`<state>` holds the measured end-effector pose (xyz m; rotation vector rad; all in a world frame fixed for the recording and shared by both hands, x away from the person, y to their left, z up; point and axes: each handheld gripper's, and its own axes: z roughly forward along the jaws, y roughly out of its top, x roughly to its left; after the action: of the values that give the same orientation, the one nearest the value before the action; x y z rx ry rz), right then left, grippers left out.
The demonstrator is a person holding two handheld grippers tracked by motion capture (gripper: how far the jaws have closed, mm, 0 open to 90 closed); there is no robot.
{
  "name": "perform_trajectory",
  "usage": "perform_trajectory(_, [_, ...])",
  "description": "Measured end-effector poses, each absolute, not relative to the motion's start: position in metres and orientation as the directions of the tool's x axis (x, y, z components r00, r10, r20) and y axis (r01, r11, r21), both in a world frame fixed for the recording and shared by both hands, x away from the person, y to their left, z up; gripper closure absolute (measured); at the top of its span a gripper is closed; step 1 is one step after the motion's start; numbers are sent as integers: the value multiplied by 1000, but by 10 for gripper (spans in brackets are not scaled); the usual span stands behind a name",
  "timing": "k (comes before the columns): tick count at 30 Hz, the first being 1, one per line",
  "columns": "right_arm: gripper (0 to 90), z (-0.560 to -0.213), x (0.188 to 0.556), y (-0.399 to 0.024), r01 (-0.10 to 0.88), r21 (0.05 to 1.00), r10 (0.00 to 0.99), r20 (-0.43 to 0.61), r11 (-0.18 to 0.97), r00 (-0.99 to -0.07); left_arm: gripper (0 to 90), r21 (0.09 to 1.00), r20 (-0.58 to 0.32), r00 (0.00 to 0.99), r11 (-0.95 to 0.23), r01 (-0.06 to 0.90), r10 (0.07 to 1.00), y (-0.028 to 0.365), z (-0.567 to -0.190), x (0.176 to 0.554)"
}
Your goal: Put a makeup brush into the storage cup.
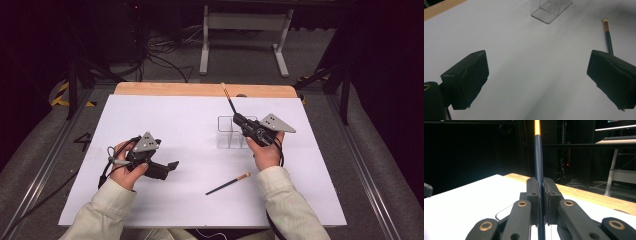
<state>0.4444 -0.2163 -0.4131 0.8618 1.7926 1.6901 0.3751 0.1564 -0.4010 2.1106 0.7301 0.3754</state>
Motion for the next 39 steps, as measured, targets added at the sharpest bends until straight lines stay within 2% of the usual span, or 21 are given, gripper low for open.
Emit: perform_trajectory(39, [851, -431, 450, -215, 131, 990, 789, 46, 44, -613, 42, 802, 0, 788, -471, 367, 615, 157, -403, 377])
